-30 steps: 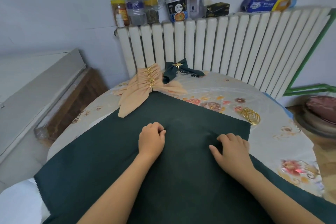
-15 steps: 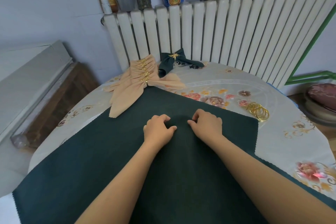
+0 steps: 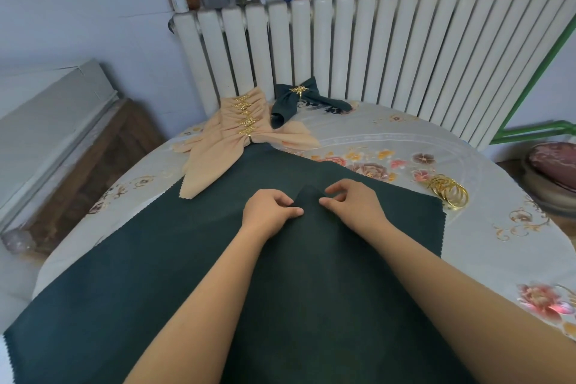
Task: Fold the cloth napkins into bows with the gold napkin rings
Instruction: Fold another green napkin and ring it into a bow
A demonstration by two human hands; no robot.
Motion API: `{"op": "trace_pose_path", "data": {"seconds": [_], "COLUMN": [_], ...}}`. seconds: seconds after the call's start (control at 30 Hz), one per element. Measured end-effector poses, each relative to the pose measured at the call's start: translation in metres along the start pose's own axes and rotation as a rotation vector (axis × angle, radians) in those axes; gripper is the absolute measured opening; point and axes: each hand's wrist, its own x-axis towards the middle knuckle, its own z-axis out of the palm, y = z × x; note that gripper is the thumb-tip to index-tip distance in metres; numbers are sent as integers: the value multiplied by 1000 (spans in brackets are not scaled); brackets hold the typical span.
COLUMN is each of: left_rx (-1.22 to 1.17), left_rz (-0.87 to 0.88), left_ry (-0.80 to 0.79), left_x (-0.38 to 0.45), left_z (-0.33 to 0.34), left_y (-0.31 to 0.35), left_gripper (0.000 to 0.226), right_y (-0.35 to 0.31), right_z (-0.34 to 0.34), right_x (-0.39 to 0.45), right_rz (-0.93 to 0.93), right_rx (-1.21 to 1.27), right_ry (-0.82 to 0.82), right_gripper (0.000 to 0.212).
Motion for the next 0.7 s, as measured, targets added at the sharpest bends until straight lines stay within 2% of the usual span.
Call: {"op": "trace_pose_path", "data": {"seconds": [0.1, 0.27, 0.43, 0.7], "left_rx": [-8, -92, -56, -20], "left_rz": [18, 58, 148, 165], "left_ry": [-1, -1, 144, 150], "left_x": [-4, -7, -9, -6], "left_z": [0, -1, 8, 8], "left_y": [-1, -7, -16, -18], "left_gripper": [21, 15, 9, 10], "right_y": [2, 10, 16, 17], "right_z": [6, 10, 14, 16], "right_x": [0, -6, -7, 0], "right_rz": [-22, -74, -111, -93], "right_rx": [-88, -81, -26, -56], "right_ry": [46, 80, 145, 154], "right_gripper": [18, 19, 12, 15]}}
